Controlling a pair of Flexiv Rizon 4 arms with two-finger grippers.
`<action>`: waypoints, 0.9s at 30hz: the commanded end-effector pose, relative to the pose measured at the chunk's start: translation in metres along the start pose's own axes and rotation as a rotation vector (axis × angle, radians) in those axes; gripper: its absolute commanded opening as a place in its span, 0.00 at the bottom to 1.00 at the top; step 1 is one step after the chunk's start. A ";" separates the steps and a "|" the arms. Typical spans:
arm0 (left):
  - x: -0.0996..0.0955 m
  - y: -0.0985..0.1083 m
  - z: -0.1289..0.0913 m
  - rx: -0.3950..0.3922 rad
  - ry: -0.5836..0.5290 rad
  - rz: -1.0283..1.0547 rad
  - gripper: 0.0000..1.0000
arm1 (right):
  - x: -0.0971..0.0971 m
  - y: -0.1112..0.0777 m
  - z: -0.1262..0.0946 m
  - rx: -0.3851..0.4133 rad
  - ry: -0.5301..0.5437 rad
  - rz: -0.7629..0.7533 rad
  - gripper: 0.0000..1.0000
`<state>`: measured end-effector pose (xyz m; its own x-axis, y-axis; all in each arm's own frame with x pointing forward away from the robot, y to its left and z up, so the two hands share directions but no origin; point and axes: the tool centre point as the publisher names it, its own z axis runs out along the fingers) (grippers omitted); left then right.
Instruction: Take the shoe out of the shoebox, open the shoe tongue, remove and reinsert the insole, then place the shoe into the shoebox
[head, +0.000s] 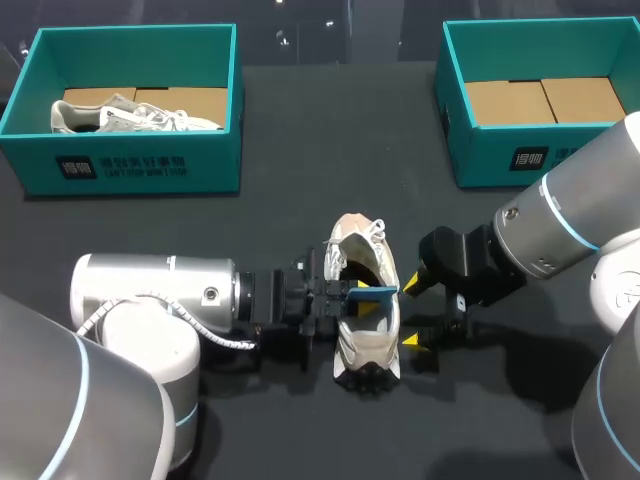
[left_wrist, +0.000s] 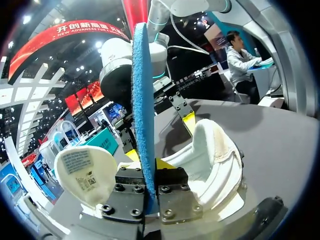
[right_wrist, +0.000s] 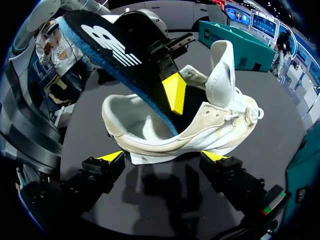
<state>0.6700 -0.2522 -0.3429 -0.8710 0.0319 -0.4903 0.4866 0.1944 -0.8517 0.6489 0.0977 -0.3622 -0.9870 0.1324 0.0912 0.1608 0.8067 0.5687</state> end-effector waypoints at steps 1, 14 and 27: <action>-0.002 -0.003 0.001 -0.014 0.005 -0.003 0.00 | 0.002 0.000 0.000 0.001 -0.004 0.000 1.00; 0.002 -0.045 -0.014 0.022 0.011 0.009 0.31 | 0.002 0.000 0.000 0.001 -0.004 0.000 1.00; 0.001 -0.023 0.005 -0.002 0.024 0.081 0.00 | 0.002 0.000 0.000 0.001 -0.004 0.000 1.00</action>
<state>0.6517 -0.2493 -0.3178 -0.8319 0.0734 -0.5500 0.5530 0.1925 -0.8107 0.6489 0.0977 -0.3622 -0.9870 0.1324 0.0912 0.1608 0.8067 0.5687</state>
